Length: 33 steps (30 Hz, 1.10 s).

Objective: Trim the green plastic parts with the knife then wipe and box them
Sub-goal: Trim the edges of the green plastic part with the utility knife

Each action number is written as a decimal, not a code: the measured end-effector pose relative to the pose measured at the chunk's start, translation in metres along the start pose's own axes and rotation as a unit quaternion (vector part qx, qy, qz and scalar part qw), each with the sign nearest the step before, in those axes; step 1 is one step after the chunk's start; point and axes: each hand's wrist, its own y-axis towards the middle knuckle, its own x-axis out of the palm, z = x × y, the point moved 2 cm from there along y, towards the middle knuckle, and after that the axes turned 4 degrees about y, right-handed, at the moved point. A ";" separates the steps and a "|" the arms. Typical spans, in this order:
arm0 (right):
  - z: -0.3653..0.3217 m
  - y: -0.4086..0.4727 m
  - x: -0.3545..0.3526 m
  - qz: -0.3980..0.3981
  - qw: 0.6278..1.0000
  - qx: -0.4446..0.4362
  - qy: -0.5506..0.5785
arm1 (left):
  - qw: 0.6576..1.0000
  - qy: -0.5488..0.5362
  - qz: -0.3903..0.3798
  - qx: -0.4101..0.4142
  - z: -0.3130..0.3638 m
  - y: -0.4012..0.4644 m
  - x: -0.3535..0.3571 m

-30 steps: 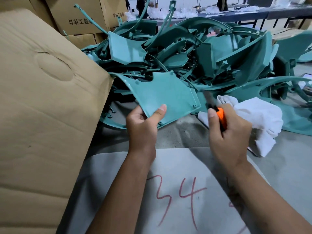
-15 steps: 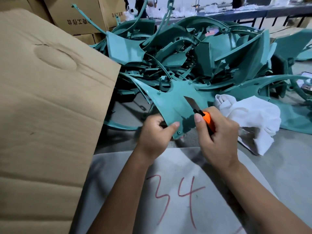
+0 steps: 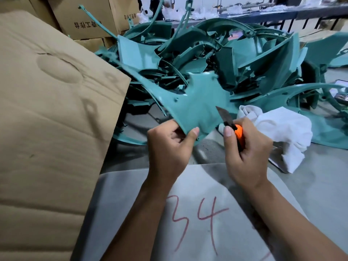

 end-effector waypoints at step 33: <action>0.014 0.016 -0.008 0.045 0.963 0.065 -0.257 | 0.961 0.118 0.217 0.127 0.013 -0.003 -0.015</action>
